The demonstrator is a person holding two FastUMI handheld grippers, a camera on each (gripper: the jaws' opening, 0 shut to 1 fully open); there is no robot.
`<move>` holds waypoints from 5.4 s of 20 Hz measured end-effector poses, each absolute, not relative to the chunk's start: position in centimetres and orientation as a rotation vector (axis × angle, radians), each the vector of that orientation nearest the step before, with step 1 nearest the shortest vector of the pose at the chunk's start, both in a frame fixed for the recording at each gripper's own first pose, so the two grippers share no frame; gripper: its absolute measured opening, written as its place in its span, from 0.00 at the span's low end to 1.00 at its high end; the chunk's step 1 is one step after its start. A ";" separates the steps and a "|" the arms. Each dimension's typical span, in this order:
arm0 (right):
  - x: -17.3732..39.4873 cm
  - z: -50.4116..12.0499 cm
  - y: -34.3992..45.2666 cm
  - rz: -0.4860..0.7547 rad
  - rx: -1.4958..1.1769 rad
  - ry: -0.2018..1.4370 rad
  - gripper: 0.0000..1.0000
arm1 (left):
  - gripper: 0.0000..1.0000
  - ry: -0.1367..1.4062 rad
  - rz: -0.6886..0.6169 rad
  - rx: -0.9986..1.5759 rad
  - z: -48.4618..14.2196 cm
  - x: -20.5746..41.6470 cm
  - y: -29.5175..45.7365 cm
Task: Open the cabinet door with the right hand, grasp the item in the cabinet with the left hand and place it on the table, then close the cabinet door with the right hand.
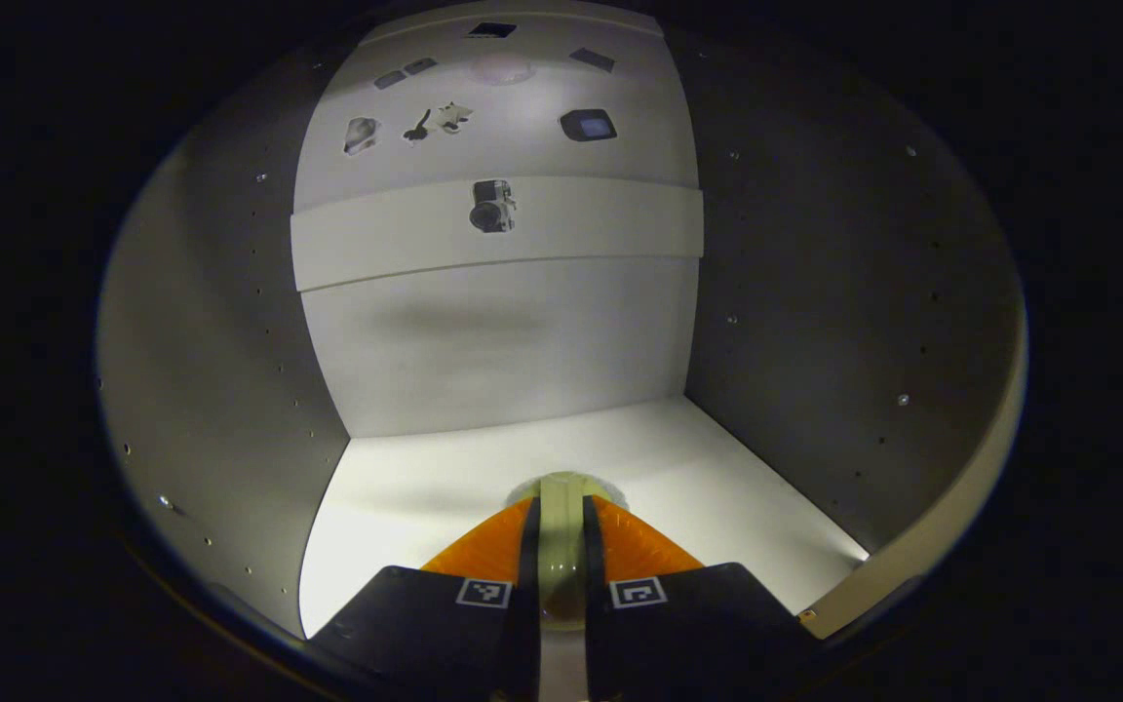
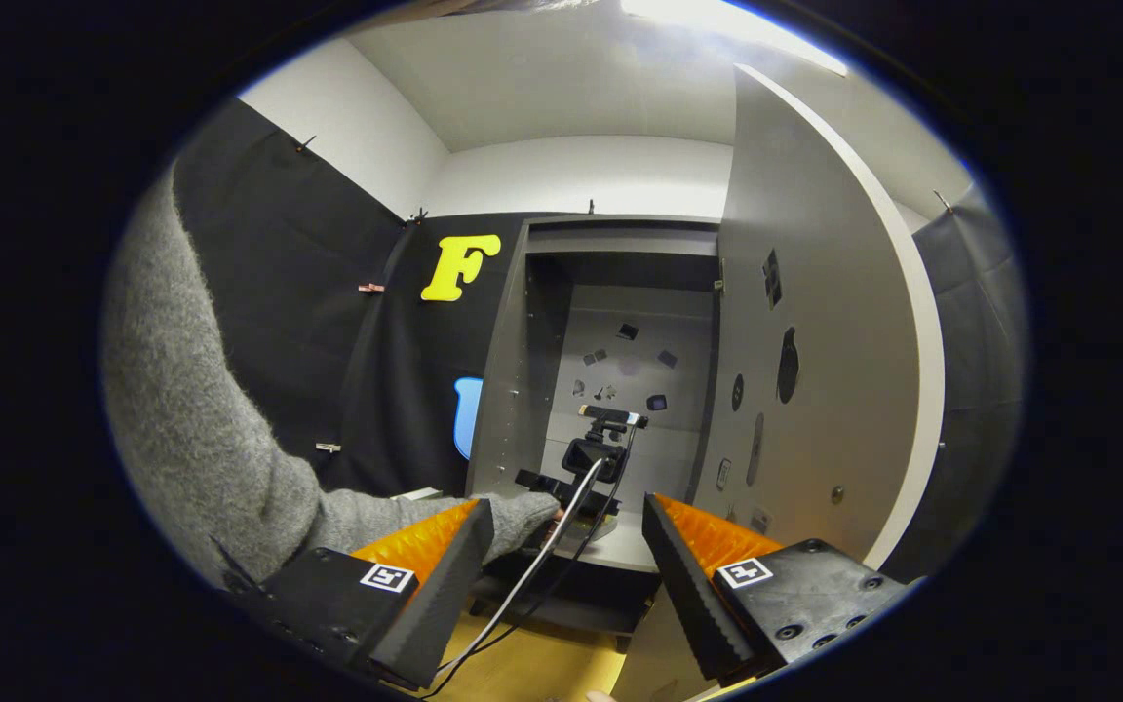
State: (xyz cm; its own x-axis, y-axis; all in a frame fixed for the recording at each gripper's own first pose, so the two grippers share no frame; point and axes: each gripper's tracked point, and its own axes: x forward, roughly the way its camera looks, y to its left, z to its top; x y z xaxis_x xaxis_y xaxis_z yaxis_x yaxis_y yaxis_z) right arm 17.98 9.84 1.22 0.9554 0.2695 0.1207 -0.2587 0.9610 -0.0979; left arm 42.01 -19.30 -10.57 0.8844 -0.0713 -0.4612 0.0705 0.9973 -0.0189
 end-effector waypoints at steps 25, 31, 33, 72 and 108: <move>13.7 0.0 5.8 0.047 -0.162 -0.066 0.97 | 0.22 0.552 -0.174 -0.173 -18.9 8.2 -22.5; 11.3 0.0 3.3 0.083 -0.121 -0.058 0.97 | 0.22 0.583 -0.082 -0.282 -24.6 6.2 -25.4; 10.4 0.1 1.5 0.116 -0.097 -0.056 0.97 | 0.22 0.572 -0.035 -0.300 -26.5 6.0 -26.1; 17.2 -2.1 -9.2 0.265 0.125 -0.026 1.00 | 0.96 0.027 -0.038 -0.088 -0.8 -1.5 -21.8; 22.8 -3.6 8.8 0.212 -0.038 -0.007 0.98 | 0.94 0.049 -0.060 -0.121 1.3 -6.8 -7.4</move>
